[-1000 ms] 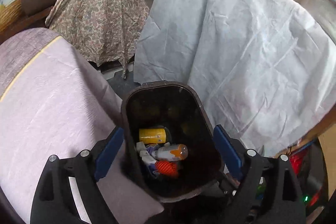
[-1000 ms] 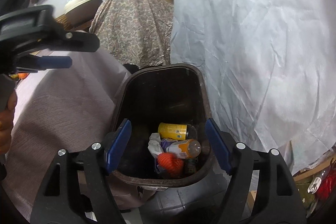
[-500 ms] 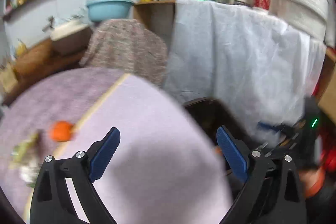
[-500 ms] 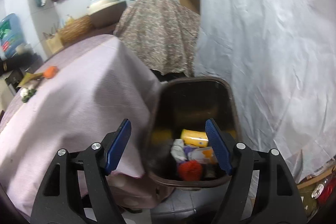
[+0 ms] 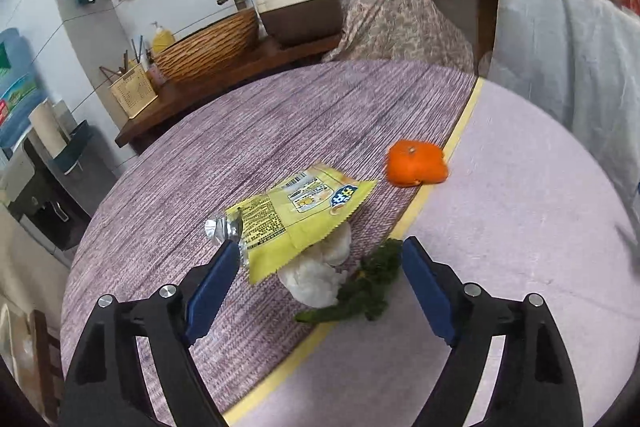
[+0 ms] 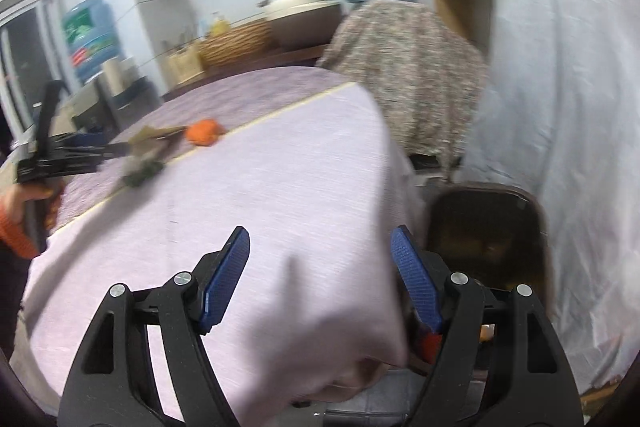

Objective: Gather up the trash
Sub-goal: 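Grasp the yellow snack bag with the left tool, then grasp the white crumpled plastic with the right tool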

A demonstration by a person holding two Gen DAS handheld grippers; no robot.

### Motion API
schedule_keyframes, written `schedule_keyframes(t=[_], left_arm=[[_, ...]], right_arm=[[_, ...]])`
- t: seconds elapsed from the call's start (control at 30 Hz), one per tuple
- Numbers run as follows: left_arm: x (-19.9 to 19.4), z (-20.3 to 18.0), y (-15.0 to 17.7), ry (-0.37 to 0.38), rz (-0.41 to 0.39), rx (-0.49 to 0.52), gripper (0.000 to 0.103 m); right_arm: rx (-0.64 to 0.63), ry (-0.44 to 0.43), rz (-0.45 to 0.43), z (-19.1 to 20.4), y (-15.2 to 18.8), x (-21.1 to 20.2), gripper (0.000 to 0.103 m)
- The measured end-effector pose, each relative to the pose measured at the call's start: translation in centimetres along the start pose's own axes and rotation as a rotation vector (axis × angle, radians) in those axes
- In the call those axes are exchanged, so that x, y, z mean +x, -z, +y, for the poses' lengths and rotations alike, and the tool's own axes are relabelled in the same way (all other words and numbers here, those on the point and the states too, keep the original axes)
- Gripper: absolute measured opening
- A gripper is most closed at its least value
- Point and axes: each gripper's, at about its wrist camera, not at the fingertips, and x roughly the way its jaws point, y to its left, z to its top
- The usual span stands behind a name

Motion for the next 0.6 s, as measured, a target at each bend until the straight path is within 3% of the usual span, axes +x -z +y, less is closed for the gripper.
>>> schedule_keyframes(t=[0.2,0.27,0.37,0.6], left_arm=[[2.4,0.5,-0.5,-0.013,0.025,0.024,0.061],[3.0,1.0,-0.7,-0.026,0.029,0.009,0.038],[2.4,2.6,-0.9,0.007,0.006,-0.075,0.017],[-1.7,8.1,1.1,0.025,-0.123,-0.317,0.005]], right_arm=[[-0.108,-0.083,0.006,5.4,-2.0,1.4,0.073],[-0.155,-0.111,0.012,7.3,-2.6,2.1,0.073],[-0.208,-0.137,0.023,9.5,-3.1,3.0,0.073],[-0.234,-0.283,0.079,15.1,-5.3,7.1,0.073]])
